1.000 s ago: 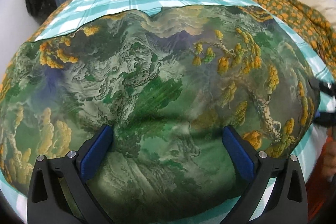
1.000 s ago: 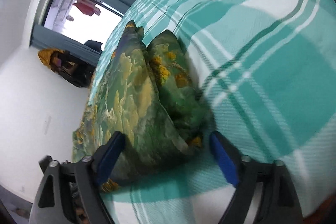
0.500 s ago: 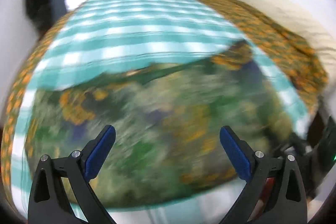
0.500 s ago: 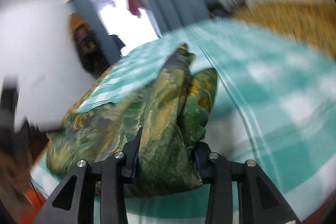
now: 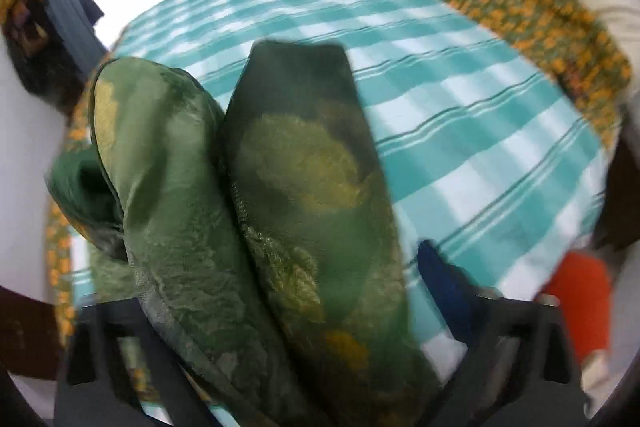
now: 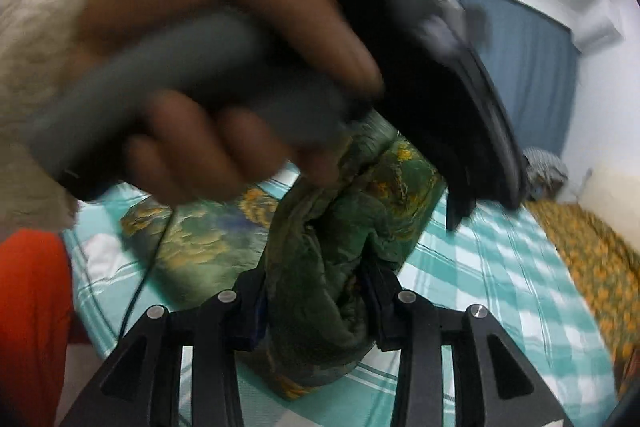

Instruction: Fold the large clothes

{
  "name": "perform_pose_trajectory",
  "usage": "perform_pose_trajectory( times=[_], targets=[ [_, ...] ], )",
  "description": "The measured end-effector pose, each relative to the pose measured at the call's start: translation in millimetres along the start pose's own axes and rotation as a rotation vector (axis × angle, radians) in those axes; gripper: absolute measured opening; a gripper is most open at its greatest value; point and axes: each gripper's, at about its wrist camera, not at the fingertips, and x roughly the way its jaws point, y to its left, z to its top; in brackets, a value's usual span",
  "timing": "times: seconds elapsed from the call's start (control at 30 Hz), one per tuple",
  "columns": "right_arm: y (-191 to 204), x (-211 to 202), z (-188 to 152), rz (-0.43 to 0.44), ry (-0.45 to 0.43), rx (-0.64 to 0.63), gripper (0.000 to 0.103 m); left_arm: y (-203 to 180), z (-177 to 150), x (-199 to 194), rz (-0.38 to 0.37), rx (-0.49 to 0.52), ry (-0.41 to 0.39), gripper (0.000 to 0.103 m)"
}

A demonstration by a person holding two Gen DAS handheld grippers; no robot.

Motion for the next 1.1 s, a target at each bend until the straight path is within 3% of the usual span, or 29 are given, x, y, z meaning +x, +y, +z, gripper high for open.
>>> perform_pose_trajectory(
  times=[0.03, 0.07, 0.13, 0.2, 0.23, 0.3, 0.43, 0.5, 0.57, 0.73, 0.9, 1.0, 1.1],
  targets=[
    [0, 0, 0, 0.01, 0.002, 0.007, 0.039, 7, -2, 3, -0.026, -0.016, 0.014, 0.037],
    [-3, 1, -1, 0.011, 0.01, 0.022, 0.039, 18, -3, 5, -0.08, -0.047, 0.025, 0.031],
    [-13, -1, -1, 0.051, 0.026, 0.074, 0.046, 41, -6, 4, -0.114, -0.08, 0.027, 0.028],
    [-28, -10, -3, 0.135, 0.016, 0.174, 0.06, 68, -9, 0, -0.132, -0.101, 0.018, 0.028],
    [-39, -16, -6, 0.182, 0.008, 0.242, 0.062, 86, -13, -3, -0.147, -0.121, 0.013, 0.028],
    [-58, -19, -11, 0.226, 0.02, 0.341, 0.062, 124, -25, -7, -0.156, -0.154, 0.008, 0.028],
    [-83, 10, -25, 0.231, 0.134, 0.432, 0.062, 181, -52, 1, -0.186, -0.211, 0.014, 0.029],
    [-82, 30, -21, 0.261, 0.171, 0.436, 0.045, 202, -63, 8, -0.208, -0.249, 0.013, 0.03],
    [-78, 50, -12, 0.299, 0.192, 0.433, 0.039, 223, -80, 16, -0.222, -0.282, 0.011, 0.031],
    [-45, 110, 16, 0.402, 0.207, 0.405, 0.039, 247, -109, 34, -0.288, -0.351, -0.012, 0.033],
    [3, 197, -27, 0.515, 0.466, 0.43, 0.034, 276, -151, 75, -0.316, -0.414, 0.041, 0.038],
    [15, 210, -42, 0.513, 0.463, 0.444, 0.031, 290, -182, 100, -0.382, -0.541, 0.011, 0.041],
    [16, 210, -41, 0.496, 0.458, 0.455, 0.031, 291, -182, 102, -0.407, -0.572, -0.015, 0.044]
  ],
)
